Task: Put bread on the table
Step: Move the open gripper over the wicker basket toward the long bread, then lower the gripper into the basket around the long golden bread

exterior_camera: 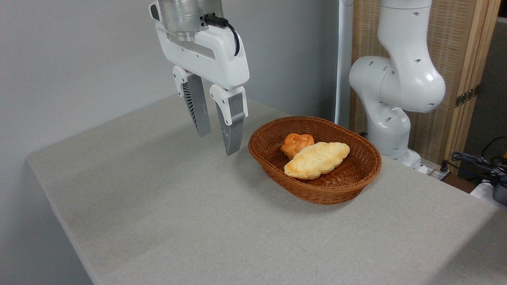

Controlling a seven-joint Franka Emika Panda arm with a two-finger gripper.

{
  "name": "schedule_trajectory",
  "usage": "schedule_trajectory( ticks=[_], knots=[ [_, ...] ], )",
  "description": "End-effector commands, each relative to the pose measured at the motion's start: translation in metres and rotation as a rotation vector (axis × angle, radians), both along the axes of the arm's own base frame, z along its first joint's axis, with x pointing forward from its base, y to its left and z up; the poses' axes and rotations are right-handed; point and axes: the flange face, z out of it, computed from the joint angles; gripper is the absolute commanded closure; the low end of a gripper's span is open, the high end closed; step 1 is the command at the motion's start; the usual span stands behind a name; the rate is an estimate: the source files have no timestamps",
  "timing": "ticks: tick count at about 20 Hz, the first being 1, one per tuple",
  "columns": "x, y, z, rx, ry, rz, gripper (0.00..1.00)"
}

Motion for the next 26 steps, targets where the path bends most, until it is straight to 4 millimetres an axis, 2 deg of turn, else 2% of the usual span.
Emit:
schedule_trajectory(
  ticks=[1,4,8,12,15,21,26],
  knots=[
    [-0.01,0.0,0.006,-0.011,0.013,0.007,0.0],
    [-0.022,-0.002,-0.003,-0.012,0.035,0.002,0.0],
    [-0.05,-0.002,-0.017,-0.013,0.062,-0.024,0.0],
    [-0.097,0.0,-0.042,-0.013,0.067,-0.115,0.0],
    [-0.124,0.003,-0.071,-0.005,0.085,-0.171,0.0],
    [-0.142,0.004,-0.119,-0.017,0.204,-0.193,0.0],
    [-0.154,0.003,-0.151,-0.024,0.274,-0.205,0.0]
  ],
)
